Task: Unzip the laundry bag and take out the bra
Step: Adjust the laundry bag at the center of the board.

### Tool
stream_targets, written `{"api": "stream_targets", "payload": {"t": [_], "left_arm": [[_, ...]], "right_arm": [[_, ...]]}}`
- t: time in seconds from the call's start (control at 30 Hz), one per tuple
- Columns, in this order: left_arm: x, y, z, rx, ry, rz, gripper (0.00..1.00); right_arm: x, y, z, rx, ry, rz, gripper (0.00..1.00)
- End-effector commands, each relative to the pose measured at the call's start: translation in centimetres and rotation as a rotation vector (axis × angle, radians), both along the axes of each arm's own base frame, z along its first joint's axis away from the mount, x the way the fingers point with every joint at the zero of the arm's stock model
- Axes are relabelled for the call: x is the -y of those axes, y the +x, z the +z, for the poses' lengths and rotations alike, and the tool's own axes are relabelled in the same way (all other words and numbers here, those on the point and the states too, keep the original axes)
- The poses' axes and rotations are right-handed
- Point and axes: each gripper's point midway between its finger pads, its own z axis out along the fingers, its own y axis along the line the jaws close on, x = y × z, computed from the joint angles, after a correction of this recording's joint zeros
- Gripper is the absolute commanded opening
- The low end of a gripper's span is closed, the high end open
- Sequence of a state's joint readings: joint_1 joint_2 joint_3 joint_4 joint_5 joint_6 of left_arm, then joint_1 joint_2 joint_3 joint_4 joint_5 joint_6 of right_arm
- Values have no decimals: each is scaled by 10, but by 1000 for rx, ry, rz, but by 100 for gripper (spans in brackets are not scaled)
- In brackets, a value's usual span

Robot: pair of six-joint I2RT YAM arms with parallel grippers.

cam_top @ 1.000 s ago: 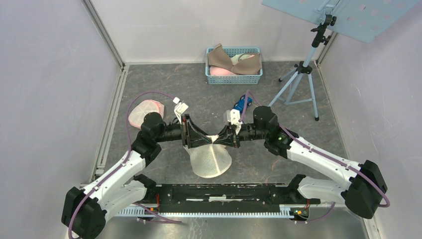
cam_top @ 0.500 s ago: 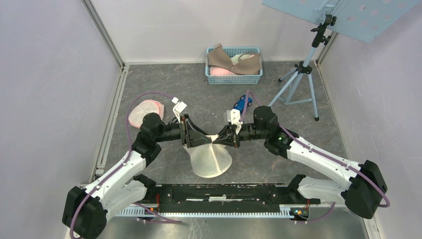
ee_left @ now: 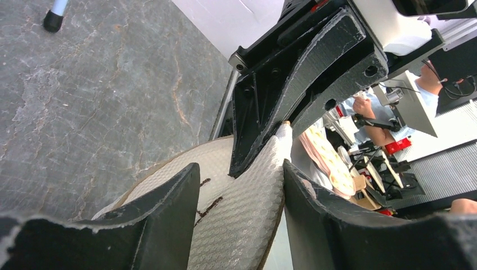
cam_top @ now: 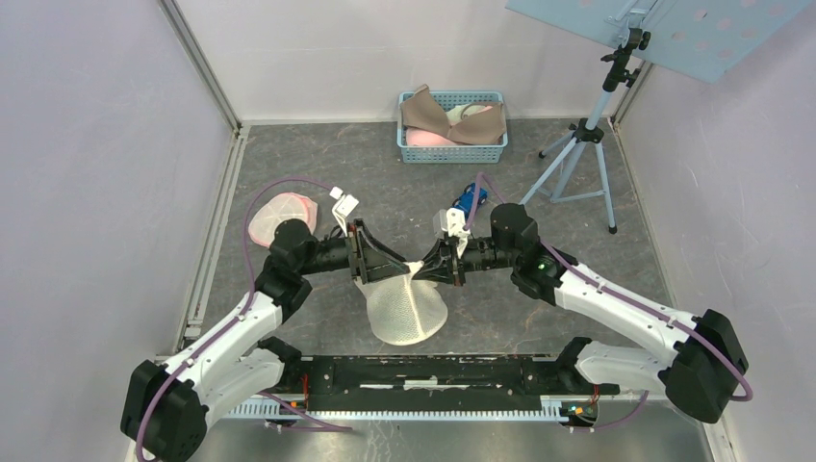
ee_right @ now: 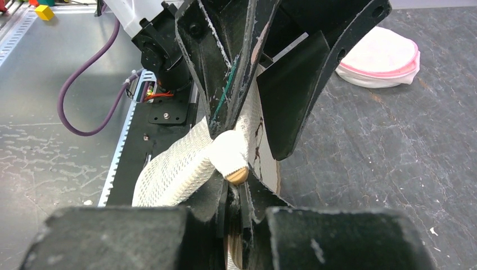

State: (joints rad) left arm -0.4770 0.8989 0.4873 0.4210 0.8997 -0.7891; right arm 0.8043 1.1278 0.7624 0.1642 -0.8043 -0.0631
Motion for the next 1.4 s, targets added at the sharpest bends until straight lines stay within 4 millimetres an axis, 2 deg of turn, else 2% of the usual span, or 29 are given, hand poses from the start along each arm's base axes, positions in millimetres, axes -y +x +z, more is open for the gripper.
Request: {"api": "stream_targets", "payload": {"t": [0.0,0.13,0.3,0.43,0.53,0.63,0.7,0.83,0.97,1.07,1.13,1.3,1.37], "left_arm": [[-3,14,-2,45,34,75,61],[-4,29,-1,35,50,144,60],[4,41,11,-5,-1,162,57],[21,30,19,20,-40,84,54],[27,21,17,29,-38,48,53],[27,23,14,13,-36,58,51],[28,24,19,20,-55,62,49],[28,25,30,34,-81,58,39],[20,25,25,31,-62,65,22],[11,24,15,41,-29,79,11],[5,25,8,58,10,93,3],[-6,29,-6,151,116,96,2],[-7,26,-7,219,141,52,2]], "right_arm": [[-4,-2,20,14,61,20,0],[-4,-2,16,5,63,15,0],[-8,-4,14,10,67,18,0],[-12,-5,14,15,68,22,0],[-13,-5,15,18,71,26,0],[-14,-5,15,15,78,28,0],[-16,-9,13,13,76,37,0],[-16,-10,5,10,56,33,0],[-12,-1,5,45,22,7,0],[-4,10,3,56,-7,-26,18],[3,15,1,55,-32,-40,25],[20,25,-5,51,-92,-60,49],[26,29,-4,68,-105,-66,54]]}}
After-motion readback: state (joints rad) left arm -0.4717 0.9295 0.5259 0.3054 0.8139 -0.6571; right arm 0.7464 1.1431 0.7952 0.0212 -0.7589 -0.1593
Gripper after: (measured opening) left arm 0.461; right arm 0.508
